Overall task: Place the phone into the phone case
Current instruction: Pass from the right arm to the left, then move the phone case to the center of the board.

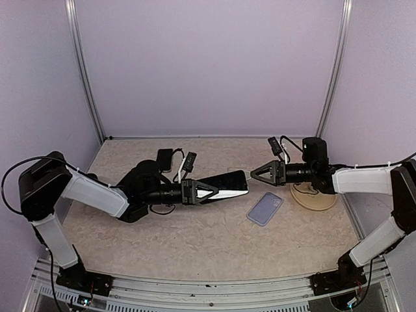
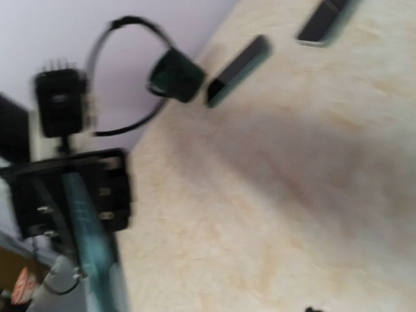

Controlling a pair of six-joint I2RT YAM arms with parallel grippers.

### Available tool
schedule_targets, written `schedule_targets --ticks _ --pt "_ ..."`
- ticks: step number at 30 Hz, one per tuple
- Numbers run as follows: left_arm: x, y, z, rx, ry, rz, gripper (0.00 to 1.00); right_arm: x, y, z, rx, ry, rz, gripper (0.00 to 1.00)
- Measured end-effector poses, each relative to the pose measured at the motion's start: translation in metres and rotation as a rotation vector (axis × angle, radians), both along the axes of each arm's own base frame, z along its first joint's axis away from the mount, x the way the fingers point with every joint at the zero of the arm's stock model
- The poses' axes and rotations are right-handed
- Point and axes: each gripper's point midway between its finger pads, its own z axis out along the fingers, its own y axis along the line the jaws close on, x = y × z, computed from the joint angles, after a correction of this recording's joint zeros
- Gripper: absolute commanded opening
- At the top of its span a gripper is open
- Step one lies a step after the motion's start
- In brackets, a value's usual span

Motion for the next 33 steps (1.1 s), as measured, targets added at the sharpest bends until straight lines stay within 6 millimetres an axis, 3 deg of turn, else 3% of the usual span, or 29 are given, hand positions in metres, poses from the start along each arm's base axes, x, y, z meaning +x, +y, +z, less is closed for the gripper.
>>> schedule_targets --ticks 8,18,26,29,33 --pt "-0.001 0.013 -0.004 0.025 0.017 0.067 0.0 0.025 -0.027 -0.028 -0.14 0.056 -0.152 0.61" --pt "-0.004 0.021 -0.009 0.076 0.019 0.121 0.0 0.057 -0.059 -0.076 -0.411 0.112 -0.322 0.52" --pt "-0.009 0.034 -0.018 0.116 0.024 0.153 0.0 0.072 -0.084 -0.099 -0.618 0.094 -0.388 0.54" --pt "-0.01 0.037 -0.021 0.126 0.028 0.16 0.0 0.077 -0.092 -0.109 -0.689 0.094 -0.399 0.45" --pt "-0.011 0.039 -0.023 0.135 0.032 0.167 0.0 0.078 -0.097 -0.125 -0.75 0.115 -0.385 0.45"
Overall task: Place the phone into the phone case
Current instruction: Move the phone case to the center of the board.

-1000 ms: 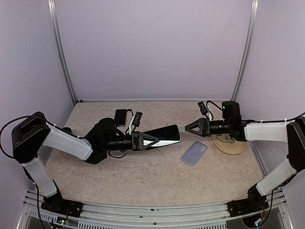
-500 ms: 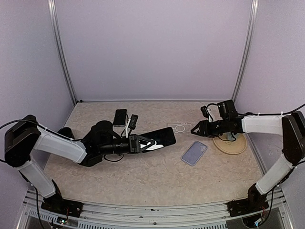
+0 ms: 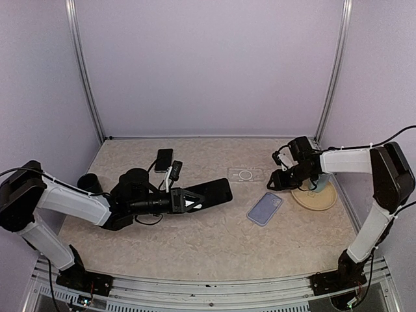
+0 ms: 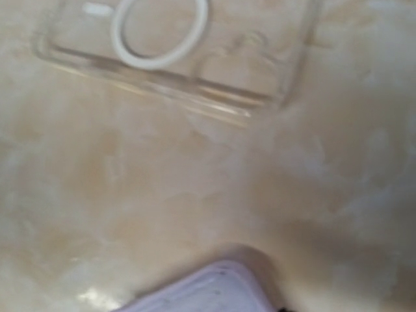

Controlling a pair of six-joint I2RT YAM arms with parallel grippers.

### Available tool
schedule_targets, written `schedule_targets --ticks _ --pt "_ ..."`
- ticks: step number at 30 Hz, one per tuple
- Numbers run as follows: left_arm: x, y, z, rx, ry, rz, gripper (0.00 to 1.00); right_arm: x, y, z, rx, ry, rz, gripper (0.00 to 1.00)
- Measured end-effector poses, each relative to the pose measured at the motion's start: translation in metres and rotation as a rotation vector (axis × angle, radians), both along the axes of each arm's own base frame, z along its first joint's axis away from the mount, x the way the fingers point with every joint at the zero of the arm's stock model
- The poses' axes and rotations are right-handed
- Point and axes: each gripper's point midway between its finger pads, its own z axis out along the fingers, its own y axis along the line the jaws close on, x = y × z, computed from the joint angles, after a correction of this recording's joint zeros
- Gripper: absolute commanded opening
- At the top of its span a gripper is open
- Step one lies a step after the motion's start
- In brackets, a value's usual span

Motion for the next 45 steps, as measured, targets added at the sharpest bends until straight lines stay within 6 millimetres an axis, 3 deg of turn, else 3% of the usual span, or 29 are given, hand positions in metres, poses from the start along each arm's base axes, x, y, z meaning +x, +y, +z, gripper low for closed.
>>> schedule_targets --ticks 11,28,32,41,45 --pt "-0.002 0.005 0.014 -0.019 -0.023 0.009 0.0 0.001 -0.014 -0.031 -0.116 0.058 -0.01 0.33" --pt "-0.004 0.01 0.001 0.013 0.002 0.019 0.0 -0.004 -0.005 -0.048 -0.168 0.083 0.043 0.14" --pt "-0.005 0.011 -0.003 0.02 0.009 0.021 0.0 -0.005 -0.003 -0.049 -0.172 0.083 0.049 0.0" --pt "-0.004 0.015 -0.009 0.03 0.024 0.036 0.0 -0.009 0.007 -0.048 -0.144 0.097 0.02 0.0" --pt "0.0 0.019 -0.012 0.041 0.031 0.066 0.0 -0.018 0.021 -0.047 -0.13 0.098 0.002 0.0"
